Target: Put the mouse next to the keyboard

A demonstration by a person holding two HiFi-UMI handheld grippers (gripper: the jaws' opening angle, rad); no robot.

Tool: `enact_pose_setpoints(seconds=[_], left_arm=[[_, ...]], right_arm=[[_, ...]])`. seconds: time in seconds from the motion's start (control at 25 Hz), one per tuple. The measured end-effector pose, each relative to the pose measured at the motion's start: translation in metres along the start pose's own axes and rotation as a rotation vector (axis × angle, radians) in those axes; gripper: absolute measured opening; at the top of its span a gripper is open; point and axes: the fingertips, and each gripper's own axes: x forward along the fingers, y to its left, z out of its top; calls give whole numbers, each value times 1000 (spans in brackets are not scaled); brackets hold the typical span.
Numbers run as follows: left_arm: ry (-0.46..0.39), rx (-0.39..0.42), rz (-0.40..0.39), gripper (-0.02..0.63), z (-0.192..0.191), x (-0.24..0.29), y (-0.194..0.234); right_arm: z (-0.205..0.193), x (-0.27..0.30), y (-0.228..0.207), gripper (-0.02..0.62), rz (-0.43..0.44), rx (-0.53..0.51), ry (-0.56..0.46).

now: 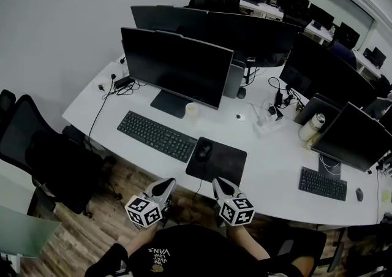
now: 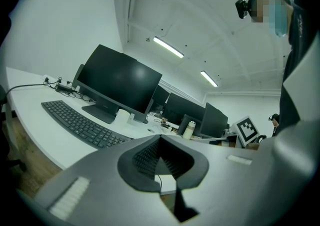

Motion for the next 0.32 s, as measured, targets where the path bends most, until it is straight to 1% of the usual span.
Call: enact_pose_setpoints(seconds=[0.32], left_arm=[[3, -4, 7, 0, 1, 0, 8]], right_arm=[[1, 7, 0, 5, -2, -8, 8]])
